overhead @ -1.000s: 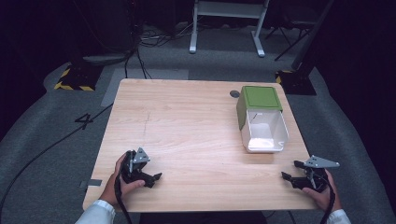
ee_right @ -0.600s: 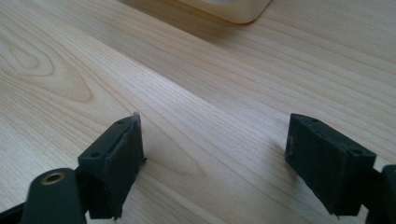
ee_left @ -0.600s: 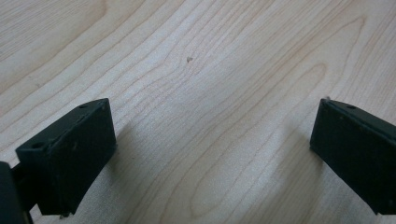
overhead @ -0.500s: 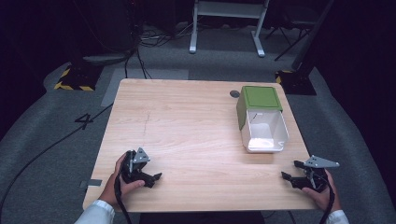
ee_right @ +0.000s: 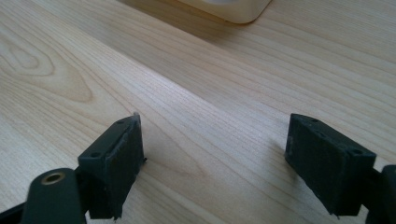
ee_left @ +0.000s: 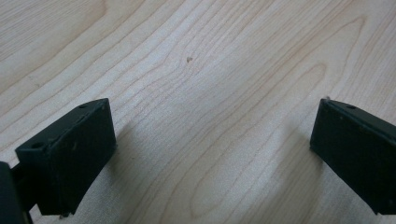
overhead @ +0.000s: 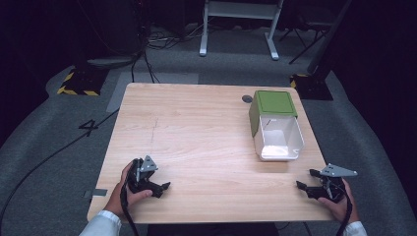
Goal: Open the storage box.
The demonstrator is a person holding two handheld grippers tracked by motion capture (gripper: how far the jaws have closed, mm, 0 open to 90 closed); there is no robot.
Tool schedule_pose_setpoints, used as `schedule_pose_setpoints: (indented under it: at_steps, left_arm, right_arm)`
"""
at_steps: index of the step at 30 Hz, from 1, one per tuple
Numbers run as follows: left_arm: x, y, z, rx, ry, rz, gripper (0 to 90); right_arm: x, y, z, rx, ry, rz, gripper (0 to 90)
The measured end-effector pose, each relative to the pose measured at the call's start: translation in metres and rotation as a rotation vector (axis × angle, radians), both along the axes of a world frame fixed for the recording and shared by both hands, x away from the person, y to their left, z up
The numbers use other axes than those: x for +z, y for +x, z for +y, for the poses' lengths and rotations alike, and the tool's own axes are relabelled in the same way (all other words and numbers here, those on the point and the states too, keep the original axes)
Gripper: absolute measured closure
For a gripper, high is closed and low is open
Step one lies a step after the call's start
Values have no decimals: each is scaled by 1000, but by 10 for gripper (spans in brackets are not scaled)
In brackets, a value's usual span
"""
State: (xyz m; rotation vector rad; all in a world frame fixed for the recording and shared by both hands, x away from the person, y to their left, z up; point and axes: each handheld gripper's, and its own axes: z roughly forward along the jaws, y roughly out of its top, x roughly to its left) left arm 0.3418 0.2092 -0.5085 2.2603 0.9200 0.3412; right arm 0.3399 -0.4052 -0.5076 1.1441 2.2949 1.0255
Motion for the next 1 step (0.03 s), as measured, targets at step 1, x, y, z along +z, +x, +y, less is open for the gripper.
schedule_pose_setpoints:
  at_steps: [1]
  left_arm:
    - [0, 0, 0, 0, 0, 0, 4]
  right_arm:
    - [0, 0, 0, 0, 0, 0, 193]
